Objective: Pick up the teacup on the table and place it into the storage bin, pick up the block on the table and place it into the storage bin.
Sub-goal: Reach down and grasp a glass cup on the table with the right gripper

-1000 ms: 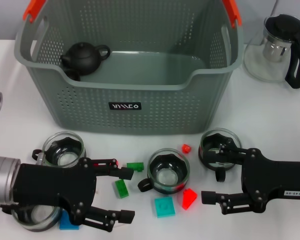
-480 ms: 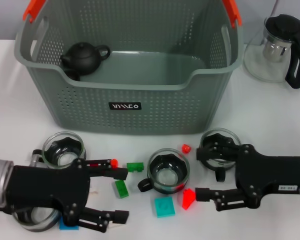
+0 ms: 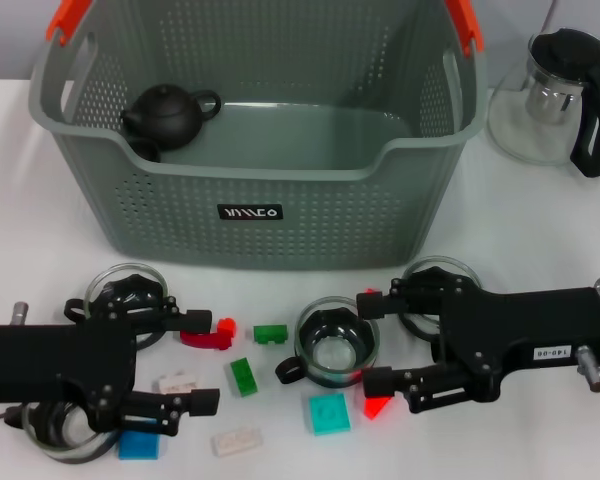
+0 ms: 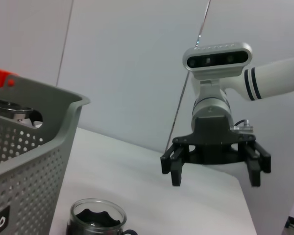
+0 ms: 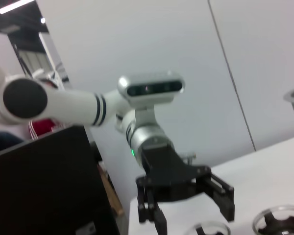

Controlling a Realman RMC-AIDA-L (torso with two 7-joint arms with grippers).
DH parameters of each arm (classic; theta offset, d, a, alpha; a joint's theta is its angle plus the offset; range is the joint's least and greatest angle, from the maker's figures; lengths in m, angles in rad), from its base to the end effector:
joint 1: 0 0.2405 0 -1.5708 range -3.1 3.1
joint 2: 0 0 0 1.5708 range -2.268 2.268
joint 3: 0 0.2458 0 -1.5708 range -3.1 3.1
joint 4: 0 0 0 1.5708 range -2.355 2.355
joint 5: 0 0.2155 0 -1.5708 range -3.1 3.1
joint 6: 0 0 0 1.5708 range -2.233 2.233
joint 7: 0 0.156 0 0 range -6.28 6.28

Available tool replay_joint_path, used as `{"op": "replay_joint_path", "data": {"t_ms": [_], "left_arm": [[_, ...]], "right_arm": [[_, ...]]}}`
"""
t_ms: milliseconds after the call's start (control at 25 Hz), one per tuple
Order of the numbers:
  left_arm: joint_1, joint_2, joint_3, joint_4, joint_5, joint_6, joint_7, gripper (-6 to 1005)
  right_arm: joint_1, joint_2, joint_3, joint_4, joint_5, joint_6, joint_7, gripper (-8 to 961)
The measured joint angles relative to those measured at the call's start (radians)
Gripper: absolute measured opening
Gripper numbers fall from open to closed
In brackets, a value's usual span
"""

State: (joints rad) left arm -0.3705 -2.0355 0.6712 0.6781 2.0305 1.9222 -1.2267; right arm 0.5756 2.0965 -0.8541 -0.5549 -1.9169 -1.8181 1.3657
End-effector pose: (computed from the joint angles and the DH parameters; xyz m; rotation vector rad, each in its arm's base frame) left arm -0.2777 0.2521 0.0183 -2.9189 -0.4959 -0.8592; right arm 0.2046 0.2890 -0.0365 2.8185 -0.4932 -0.9039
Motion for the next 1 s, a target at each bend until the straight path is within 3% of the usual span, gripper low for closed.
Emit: {"op": "replay_joint_path", "data": {"t_ms": [160,440,560,760,1000], "left_arm": [[0.002,0.003,-0.008,0.000,0.001,-0.002,0.000,872],[0.002,0.011,-0.018,0.000,0.003,-0.007,0.000,872],[0.002,0.010,-0.019,-0.002,0.003,-0.012,0.000,872],[0.001,0.007,-0.027,-0.011,0.002,-0.014,0.000,873],[0.002,0.003,-0.027,-0.012,0.000,-0.014,0.000,873]], "right_arm": [[0.005,-0.004,-0.042,-0.099,-0.062,-0.019,0.157,896],[0.041,-0.007,-0.149,-0.550,-0.318,-0.156,0.553,824],[0.094,-0.005,-0.230,-0.663,-0.453,-0.168,0.670,791],[0.226,0.013,-0.378,-0.646,-0.650,-0.160,0.740,743],[0.291,0.022,-0.539,-0.635,-0.705,-0.100,0.795,731]]}}
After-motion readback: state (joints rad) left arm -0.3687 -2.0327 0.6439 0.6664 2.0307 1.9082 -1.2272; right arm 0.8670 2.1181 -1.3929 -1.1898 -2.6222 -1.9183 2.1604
